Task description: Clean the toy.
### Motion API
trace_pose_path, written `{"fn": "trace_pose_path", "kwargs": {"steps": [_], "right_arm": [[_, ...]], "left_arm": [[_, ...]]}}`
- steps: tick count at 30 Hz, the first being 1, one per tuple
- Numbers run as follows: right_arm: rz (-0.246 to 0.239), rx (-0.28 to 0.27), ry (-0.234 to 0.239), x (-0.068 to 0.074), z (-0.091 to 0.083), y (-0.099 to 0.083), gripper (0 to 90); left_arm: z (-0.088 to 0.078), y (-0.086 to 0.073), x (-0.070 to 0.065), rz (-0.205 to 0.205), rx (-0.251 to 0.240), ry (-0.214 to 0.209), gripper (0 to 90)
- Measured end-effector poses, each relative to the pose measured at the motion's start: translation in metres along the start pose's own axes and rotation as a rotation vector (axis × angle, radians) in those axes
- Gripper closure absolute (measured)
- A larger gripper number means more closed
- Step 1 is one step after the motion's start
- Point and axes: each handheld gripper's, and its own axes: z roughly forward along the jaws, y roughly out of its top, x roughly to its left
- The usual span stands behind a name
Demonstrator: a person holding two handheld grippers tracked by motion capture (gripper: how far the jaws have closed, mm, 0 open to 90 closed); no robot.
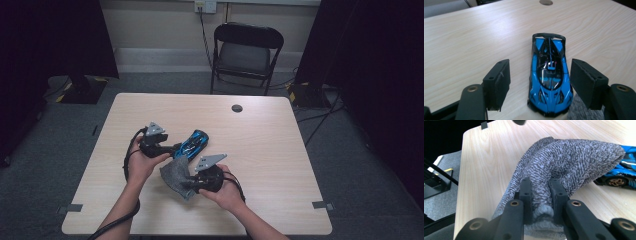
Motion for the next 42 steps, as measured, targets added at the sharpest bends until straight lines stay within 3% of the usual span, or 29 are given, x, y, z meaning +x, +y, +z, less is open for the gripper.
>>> {"fn": "trace_pose_path", "kwargs": {"steps": [4,10,14,24,29,36,42], "right_arm": [[-0.009,-0.006,0.001,0.002,0.005,0.004,76.0],[-0.006,-0.016,0.006,0.0,0.019,0.01,75.9],[-0.024,0.003,0.012,0.001,0.033,0.013,75.7],[-0.018,0.038,-0.014,-0.004,0.072,0.023,75.1],[-0.01,0.038,-0.033,-0.007,0.083,0.028,71.5],[-0.006,0.005,-0.027,-0.008,0.078,0.027,44.4],[0.006,-0.065,-0.022,-0.012,0.049,0.032,42.2]], "left_arm": [[-0.02,-0.007,0.001,0.03,-0.002,0.033,31.8],[-0.039,-0.024,0.003,0.015,-0.009,0.037,31.2],[-0.049,-0.034,0.005,0.02,-0.022,0.067,31.2],[-0.07,-0.056,0.021,-0.03,-0.027,0.118,31.3],[-0.074,-0.065,0.021,-0.065,-0.021,0.114,32.0],[-0.08,-0.072,0.015,-0.09,-0.021,0.108,33.2],[-0.085,-0.074,0.006,-0.1,-0.023,0.09,35.0]]}}
